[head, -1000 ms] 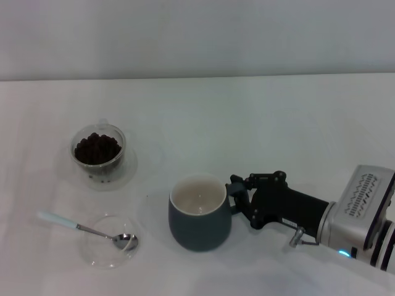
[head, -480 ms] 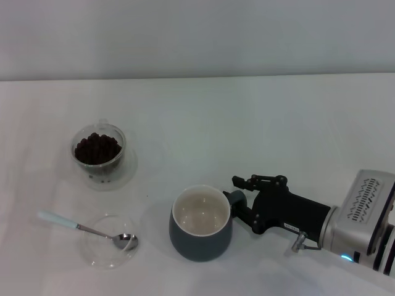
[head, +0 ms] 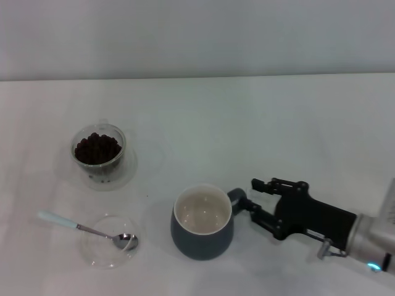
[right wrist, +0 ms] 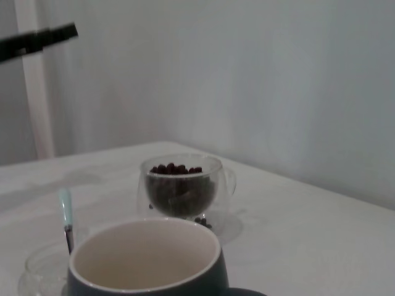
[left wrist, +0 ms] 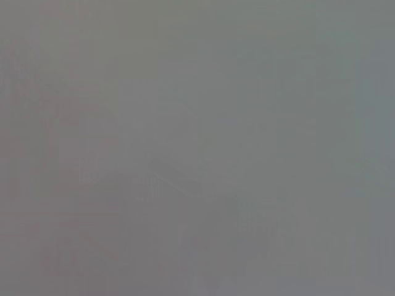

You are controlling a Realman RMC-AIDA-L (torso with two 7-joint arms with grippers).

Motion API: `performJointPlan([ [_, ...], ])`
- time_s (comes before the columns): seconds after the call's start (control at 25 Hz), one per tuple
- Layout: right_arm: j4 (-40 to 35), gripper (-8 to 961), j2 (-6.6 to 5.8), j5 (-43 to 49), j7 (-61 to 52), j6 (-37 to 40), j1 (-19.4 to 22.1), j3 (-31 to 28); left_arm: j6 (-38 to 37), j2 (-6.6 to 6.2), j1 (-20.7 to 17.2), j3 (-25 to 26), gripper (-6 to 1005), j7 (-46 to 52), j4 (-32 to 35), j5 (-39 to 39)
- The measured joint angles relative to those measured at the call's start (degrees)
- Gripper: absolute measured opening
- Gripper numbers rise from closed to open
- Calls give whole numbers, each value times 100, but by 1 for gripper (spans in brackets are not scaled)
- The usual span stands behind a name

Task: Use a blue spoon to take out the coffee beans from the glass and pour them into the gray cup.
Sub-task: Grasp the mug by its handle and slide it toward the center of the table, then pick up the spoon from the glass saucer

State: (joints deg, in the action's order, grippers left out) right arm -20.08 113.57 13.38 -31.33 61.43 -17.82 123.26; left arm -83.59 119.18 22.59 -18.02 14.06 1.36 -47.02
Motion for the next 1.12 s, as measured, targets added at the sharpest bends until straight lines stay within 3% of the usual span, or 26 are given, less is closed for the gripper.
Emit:
performJointPlan([
  [0.36,743,445,-235,-4,-393,862,39,-77,0,10,47,-8,875,0,-70,-5],
  [0.52,1275,446,-329,-35,-419,1484,72,-454,0,8,32,-3,875,29,-152,2],
  [0.72,1550,446,-505,-39,-265,2237,142,-1696,-61,9,-65,-18,875,932,-379,-15],
  [0.92,1483,446,-672,-41,-59,2634,160,-3055,-100,10,-331,-275,876,2603,-655,-127],
  [1.12,1181,446,-634,-29,376,2712,175,-4331,-225,34,-518,-998,875,3900,-830,-143],
])
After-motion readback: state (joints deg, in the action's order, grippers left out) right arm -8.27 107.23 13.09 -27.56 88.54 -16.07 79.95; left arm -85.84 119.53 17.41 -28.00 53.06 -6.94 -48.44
